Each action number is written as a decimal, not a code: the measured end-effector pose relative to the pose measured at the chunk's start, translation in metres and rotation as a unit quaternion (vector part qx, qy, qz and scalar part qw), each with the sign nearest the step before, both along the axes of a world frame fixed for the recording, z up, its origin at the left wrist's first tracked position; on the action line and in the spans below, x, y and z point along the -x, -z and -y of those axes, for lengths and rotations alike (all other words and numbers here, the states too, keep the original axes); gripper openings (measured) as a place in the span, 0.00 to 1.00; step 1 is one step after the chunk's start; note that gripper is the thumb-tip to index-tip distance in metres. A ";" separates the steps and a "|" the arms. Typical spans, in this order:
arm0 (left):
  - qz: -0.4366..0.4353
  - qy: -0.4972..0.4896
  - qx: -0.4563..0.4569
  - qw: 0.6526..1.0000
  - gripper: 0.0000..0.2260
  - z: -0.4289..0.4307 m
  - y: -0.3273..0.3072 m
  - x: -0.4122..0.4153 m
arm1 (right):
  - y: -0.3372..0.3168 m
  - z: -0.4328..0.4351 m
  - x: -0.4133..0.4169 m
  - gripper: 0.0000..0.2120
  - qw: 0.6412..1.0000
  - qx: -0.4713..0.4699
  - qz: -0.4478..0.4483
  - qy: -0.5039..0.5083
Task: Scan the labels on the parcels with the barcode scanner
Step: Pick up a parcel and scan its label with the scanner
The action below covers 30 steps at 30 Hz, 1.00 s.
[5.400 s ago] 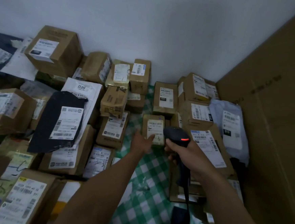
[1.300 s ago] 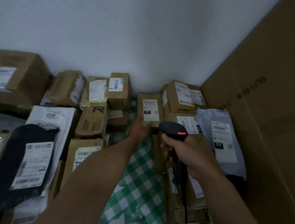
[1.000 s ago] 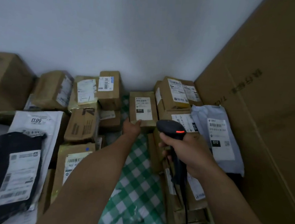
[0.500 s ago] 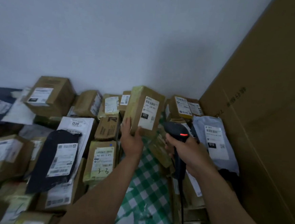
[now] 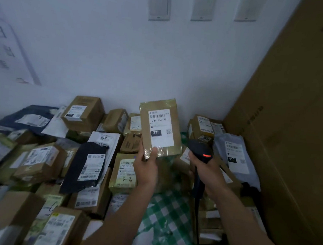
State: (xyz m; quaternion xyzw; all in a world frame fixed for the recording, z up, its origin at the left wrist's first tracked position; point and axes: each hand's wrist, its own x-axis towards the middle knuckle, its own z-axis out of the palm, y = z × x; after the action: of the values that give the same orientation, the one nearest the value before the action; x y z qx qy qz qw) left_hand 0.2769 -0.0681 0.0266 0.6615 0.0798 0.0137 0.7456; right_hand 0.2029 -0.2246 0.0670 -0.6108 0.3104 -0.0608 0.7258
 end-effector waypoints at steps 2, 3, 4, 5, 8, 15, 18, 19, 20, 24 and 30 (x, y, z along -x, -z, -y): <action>-0.020 0.005 0.005 1.000 0.21 -0.009 -0.001 0.020 | -0.007 -0.007 0.005 0.18 1.000 0.004 0.024 0.004; -0.028 0.006 0.002 1.000 0.20 -0.012 -0.002 0.029 | -0.010 -0.012 0.007 0.18 0.999 0.008 0.035 0.004; -0.032 0.009 0.002 0.999 0.20 -0.016 -0.005 0.038 | -0.008 -0.015 0.009 0.18 0.999 0.013 0.040 0.010; -0.035 0.017 0.000 0.999 0.21 -0.019 -0.007 0.045 | -0.007 -0.019 0.011 0.18 0.999 0.016 0.046 0.014; -0.065 0.054 0.015 0.996 0.30 -0.032 -0.010 0.061 | -0.002 -0.025 0.019 0.22 0.998 0.034 0.051 0.022; -0.031 0.077 0.012 0.996 0.22 -0.051 -0.012 0.078 | -0.008 -0.029 0.040 0.22 0.996 0.035 0.074 -0.038; -0.002 0.047 0.003 0.999 0.24 -0.050 -0.013 0.077 | -0.022 -0.032 0.047 0.24 0.992 0.074 0.080 -0.061; 0.009 0.038 -0.013 0.999 0.25 -0.049 -0.013 0.075 | -0.027 -0.032 0.049 0.25 0.990 0.091 0.084 -0.072; 0.018 0.029 -0.033 0.999 0.25 -0.047 -0.012 0.073 | -0.033 -0.034 0.052 0.24 0.987 0.105 0.090 -0.087; 0.049 0.012 -0.082 0.995 0.25 -0.039 -0.007 0.067 | -0.058 -0.046 0.060 0.12 0.973 0.114 0.109 -0.167; 0.080 0.006 -0.087 0.993 0.23 -0.030 0.002 0.070 | -0.078 -0.054 0.064 0.08 0.968 0.120 0.085 -0.202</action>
State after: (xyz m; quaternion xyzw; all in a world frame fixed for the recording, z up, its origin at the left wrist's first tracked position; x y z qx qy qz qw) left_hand 0.2066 -0.0377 0.0250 0.7211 0.0147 0.0691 0.6892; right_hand 0.1385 -0.1709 0.1453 -0.7362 0.1086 -0.0013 0.6680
